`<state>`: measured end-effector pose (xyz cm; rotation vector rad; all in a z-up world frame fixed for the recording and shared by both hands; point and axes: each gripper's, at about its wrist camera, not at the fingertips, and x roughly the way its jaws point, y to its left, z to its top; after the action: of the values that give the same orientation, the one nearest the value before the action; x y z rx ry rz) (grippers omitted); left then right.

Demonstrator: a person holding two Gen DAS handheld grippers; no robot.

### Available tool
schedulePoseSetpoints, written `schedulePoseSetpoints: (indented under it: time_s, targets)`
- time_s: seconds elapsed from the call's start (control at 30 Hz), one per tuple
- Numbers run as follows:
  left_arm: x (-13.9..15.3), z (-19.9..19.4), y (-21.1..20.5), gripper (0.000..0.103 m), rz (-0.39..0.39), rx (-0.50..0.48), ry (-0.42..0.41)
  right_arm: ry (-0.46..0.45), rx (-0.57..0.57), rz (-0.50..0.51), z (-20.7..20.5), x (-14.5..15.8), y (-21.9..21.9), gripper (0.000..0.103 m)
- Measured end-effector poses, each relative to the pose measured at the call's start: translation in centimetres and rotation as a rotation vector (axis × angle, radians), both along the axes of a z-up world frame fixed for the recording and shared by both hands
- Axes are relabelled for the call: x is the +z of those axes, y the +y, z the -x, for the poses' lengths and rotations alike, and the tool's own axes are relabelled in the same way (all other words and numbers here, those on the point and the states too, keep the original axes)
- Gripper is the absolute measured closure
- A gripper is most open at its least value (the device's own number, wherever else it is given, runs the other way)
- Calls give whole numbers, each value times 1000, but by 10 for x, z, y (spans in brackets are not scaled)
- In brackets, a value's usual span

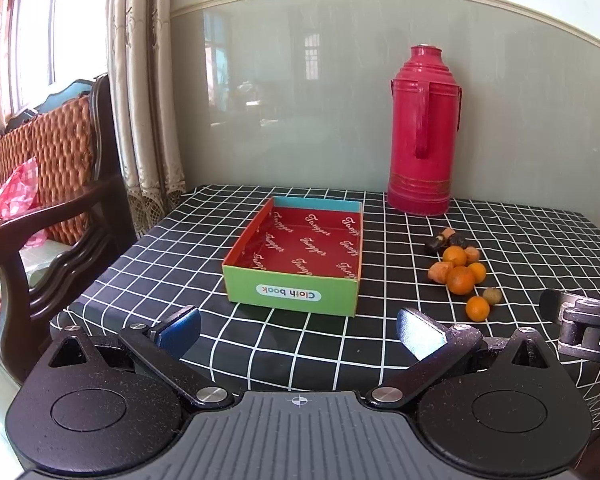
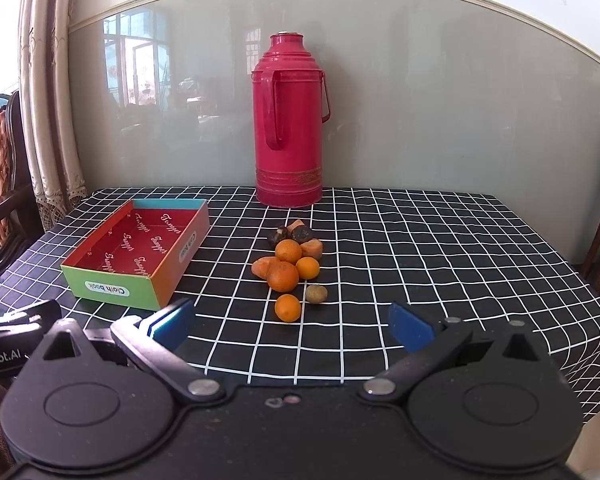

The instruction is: Organize fruits

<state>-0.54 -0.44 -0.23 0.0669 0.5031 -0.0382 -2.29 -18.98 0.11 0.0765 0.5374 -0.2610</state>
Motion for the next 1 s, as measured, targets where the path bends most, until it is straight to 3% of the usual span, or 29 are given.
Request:
schedulePoseSetpoints:
  time_s: [1.0]
  targets:
    - [1, -1, 3, 0, 18, 4, 5, 8, 8, 11, -2, -1, 2, 6]
